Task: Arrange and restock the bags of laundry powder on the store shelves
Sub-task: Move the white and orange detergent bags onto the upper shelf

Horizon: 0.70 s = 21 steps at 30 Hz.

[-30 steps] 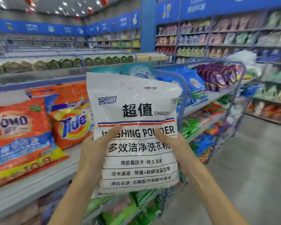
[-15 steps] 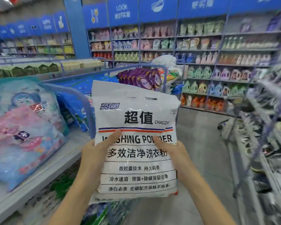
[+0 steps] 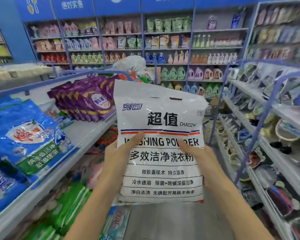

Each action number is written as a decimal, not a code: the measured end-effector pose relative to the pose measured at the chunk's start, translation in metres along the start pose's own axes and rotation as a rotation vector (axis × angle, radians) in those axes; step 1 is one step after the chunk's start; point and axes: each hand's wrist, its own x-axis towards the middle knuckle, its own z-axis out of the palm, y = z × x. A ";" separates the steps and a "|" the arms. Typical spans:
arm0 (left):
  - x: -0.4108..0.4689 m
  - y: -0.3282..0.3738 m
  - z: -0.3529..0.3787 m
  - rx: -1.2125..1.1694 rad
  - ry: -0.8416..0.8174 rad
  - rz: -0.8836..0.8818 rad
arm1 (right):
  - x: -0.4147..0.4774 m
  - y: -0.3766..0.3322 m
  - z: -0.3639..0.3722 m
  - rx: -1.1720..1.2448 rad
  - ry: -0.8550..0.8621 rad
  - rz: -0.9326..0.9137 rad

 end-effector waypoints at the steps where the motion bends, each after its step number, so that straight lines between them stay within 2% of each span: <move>1: 0.024 -0.004 0.013 0.009 -0.009 -0.010 | 0.021 -0.001 -0.010 -0.004 0.019 0.001; 7: 0.154 -0.035 0.093 0.016 -0.064 -0.018 | 0.153 -0.003 -0.078 -0.023 0.051 0.006; 12: 0.263 -0.050 0.159 0.006 -0.021 -0.029 | 0.277 -0.020 -0.126 -0.032 0.034 0.043; 21: 0.446 -0.070 0.221 0.028 0.066 -0.052 | 0.482 -0.016 -0.166 -0.030 -0.003 0.123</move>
